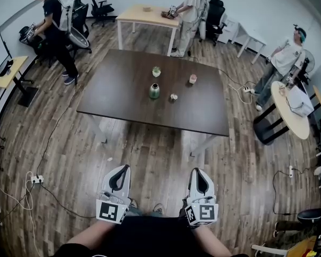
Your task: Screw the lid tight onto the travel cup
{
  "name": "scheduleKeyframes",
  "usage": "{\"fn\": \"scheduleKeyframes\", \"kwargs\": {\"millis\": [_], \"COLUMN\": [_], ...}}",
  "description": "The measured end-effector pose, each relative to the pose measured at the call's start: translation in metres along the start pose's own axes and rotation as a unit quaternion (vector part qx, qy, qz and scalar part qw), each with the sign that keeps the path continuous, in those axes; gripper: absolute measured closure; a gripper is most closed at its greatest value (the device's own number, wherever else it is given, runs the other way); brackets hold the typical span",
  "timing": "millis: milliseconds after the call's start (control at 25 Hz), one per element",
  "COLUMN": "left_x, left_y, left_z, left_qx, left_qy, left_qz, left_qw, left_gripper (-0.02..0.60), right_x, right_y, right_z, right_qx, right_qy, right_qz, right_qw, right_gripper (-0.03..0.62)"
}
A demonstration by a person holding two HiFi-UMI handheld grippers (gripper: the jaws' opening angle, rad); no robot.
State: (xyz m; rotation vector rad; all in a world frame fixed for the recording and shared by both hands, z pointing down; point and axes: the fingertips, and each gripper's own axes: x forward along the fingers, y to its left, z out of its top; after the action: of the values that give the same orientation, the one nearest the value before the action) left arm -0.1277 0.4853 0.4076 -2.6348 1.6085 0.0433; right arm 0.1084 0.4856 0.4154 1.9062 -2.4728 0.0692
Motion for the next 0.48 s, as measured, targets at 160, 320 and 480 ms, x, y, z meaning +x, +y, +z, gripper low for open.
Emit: {"fn": "scheduleKeyframes", "kwargs": {"millis": [160,320,480], "left_x": [0.005,0.015,0.031], "left_y": [-0.001,-0.008,-0.022], "left_z": [0.000,0.005,0.006], "left_qx": [0.002,0.012,0.021], "left_qy": [-0.001,-0.014,-0.015], "left_qz": [0.005,0.012,0.024], "left_qw": [1.0000,0.9998,0.9994], "left_gripper": [0.584,0.583,0.583], "right_x": [0.002,0.005,0.009], "right_y": [-0.003,-0.012,-0.037], "right_z": [-0.001,0.000,0.000], "right_qx": [-0.009,-0.014,-0.003], "right_qy": [0.000,-0.001,-0.007], "right_qz": [0.003,0.015,0.026], "right_qw": [1.000,1.000,1.000], "right_gripper": [0.585,0.585,0.585]}}
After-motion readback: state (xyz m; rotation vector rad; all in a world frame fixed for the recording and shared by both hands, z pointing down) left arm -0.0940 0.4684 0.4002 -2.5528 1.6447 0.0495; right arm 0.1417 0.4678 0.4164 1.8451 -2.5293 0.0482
